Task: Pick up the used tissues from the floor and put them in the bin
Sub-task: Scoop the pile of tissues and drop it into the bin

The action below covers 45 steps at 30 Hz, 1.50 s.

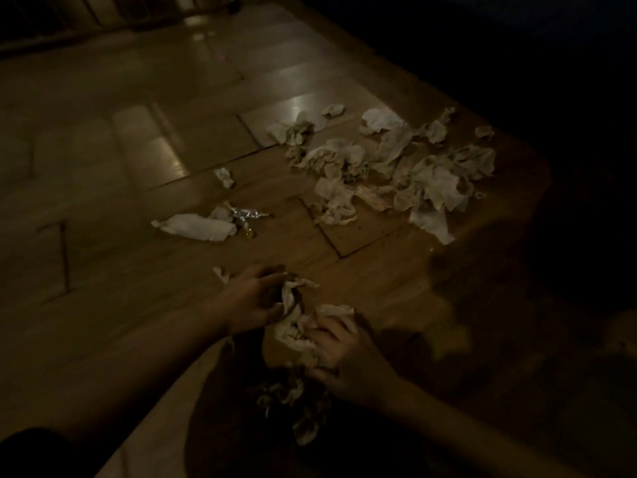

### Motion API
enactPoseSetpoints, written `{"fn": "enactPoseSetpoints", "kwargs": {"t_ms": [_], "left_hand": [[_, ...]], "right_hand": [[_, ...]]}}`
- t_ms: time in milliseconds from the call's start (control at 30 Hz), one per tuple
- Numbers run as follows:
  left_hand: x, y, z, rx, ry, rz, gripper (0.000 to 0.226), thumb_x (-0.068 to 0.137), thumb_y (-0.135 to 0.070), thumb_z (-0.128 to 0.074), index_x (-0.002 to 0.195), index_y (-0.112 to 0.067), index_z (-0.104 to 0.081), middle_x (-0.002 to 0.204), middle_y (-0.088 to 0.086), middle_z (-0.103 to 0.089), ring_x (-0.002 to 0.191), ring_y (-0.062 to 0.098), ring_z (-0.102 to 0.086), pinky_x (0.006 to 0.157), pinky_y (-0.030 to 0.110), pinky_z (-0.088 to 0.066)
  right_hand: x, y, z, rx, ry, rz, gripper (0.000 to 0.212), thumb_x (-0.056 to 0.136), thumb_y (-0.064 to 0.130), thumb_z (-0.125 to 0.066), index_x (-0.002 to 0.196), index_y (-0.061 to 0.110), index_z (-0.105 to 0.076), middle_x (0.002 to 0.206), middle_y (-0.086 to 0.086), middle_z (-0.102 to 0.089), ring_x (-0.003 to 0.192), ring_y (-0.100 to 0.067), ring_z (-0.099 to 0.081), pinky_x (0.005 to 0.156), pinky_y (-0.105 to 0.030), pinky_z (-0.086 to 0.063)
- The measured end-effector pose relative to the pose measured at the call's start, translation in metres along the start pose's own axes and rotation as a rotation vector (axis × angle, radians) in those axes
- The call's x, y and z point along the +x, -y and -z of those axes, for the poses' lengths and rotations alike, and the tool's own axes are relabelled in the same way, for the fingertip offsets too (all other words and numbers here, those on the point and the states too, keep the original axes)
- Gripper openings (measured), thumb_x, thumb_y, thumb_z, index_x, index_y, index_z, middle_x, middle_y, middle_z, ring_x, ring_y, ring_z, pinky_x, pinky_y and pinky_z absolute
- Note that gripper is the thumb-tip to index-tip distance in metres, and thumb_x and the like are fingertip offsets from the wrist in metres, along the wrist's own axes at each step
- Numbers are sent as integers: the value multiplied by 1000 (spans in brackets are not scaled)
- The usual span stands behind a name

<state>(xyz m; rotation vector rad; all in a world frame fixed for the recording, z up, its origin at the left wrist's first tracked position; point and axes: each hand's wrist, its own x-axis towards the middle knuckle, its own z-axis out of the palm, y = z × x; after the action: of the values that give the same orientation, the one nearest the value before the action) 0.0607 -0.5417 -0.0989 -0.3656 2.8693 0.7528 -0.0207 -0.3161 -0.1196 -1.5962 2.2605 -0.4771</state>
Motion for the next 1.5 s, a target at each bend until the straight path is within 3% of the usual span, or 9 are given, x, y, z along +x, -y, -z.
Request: {"fn": "enactPoseSetpoints", "kwargs": {"t_ms": [233,433,600,733,967,1133,1267,1333,1500], "left_hand": [[-31,-10,-1,13,-140,91,25,80,1,-59,102,-7,-66,107,12,-64,98,28,-62,82,37,-49],[-69,18,19,11,-445,265,13,72,-1,-66,84,-5,-67,85,14,-66,72,29,-64,59,35,-47],[-88,15,-11,4,-393,311,30,72,-35,-55,87,-12,-67,92,11,-62,82,26,-58,70,34,-45],[-93,5,-40,57,-333,221,11,73,-17,-72,82,-12,-69,93,9,-64,84,20,-56,74,40,-48],[-78,-5,-21,-14,-255,399,10,80,-9,-64,83,-2,-69,85,14,-68,77,28,-62,69,35,-48],[-50,-31,44,-81,-458,364,12,72,3,-68,73,-8,-73,76,6,-73,60,-6,-55,54,2,-38],[1,-75,119,-43,-544,217,14,71,4,-69,70,-8,-74,73,9,-74,56,-6,-59,55,5,-41],[31,-110,156,-19,-562,117,14,71,3,-70,70,-10,-74,73,8,-74,61,2,-62,58,19,-53],[118,-238,211,73,-540,-123,9,73,-9,-73,81,-12,-74,84,5,-75,63,-3,-56,58,3,-44]], "right_hand": [[11,-3,6,78,-64,201,22,82,20,-46,84,7,-63,83,-13,-67,83,-17,-54,74,-29,-36],[45,13,35,194,-334,-43,32,82,-10,-53,107,5,-65,99,-11,-63,96,-23,-55,73,-22,-40],[16,56,3,117,-278,105,31,86,7,-48,113,14,-60,113,-4,-61,105,-16,-44,87,-31,-52],[-16,56,-35,20,-17,269,38,84,28,-35,111,15,-58,115,-8,-63,105,-24,-50,89,-36,-54],[12,43,-6,52,-46,471,32,77,13,-41,92,11,-69,95,-5,-72,95,-17,-57,80,-23,-45],[54,9,76,98,-60,349,39,75,17,-40,101,0,-64,97,-21,-65,90,-36,-61,77,-38,-49],[72,-18,188,-40,-125,364,19,68,5,-59,85,-3,-66,81,-23,-65,78,-31,-61,65,-20,-33],[72,-39,243,-112,-192,367,15,69,0,-65,84,-2,-65,81,-21,-64,79,-31,-60,67,-27,-38],[23,-96,366,-54,-459,217,17,77,14,-73,88,3,-67,83,-12,-62,77,-24,-58,64,-33,-44]]}}
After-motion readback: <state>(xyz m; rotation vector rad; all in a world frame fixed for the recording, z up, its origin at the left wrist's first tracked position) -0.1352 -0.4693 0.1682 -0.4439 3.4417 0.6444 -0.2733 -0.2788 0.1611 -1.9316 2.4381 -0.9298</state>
